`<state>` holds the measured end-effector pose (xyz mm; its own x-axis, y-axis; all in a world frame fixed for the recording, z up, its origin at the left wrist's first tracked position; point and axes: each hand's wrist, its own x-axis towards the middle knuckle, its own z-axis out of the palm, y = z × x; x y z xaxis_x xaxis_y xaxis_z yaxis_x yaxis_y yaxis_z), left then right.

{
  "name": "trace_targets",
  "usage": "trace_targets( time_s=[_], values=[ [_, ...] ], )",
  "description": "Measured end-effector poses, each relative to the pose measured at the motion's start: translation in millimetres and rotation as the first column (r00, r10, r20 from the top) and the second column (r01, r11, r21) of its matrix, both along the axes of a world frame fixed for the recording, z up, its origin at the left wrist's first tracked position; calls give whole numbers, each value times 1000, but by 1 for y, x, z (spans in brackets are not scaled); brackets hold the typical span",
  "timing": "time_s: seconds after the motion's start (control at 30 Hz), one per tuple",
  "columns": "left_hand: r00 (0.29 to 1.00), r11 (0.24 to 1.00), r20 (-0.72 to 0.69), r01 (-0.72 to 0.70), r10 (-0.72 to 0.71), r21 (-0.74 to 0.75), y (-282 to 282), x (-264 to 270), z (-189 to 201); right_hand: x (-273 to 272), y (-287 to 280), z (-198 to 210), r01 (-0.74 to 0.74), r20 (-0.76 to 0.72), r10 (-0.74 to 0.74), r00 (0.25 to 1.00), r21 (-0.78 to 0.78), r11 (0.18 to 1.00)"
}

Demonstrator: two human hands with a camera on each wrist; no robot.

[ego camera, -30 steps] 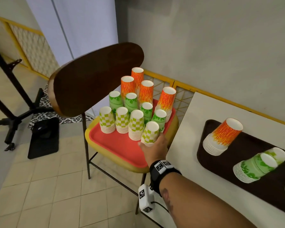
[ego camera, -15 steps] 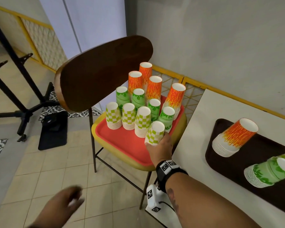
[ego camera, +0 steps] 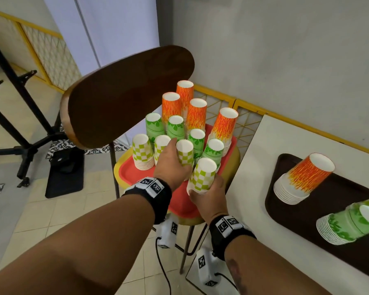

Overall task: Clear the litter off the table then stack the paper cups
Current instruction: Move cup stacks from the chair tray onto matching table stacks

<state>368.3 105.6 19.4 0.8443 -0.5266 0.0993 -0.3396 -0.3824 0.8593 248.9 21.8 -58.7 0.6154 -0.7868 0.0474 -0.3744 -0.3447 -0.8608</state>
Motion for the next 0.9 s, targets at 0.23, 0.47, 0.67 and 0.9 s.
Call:
trace_targets(
  time_s=[0.23, 0.47, 0.67, 0.9],
  values=[
    [996, 997, -81, -33, 38, 68, -15, 2, -28, -10, -3, -1, 12, 69, -11, 998, -7, 1000],
    [960, 994, -270, -49, 75, 103, -20, -6, -32, -12, -7, -10, 0, 96, 2, 995, -26, 1000],
    [949, 990, -308, -27, 69, 139, -24, 4, -41, -13, -10, -11, -34, 56, 35, 998, -13, 999],
    [965, 983, -256, -12, 60, 185, -20, -6, -23, -13, -12, -4, -9, 68, 7, 998, 21, 1000]
  ],
)
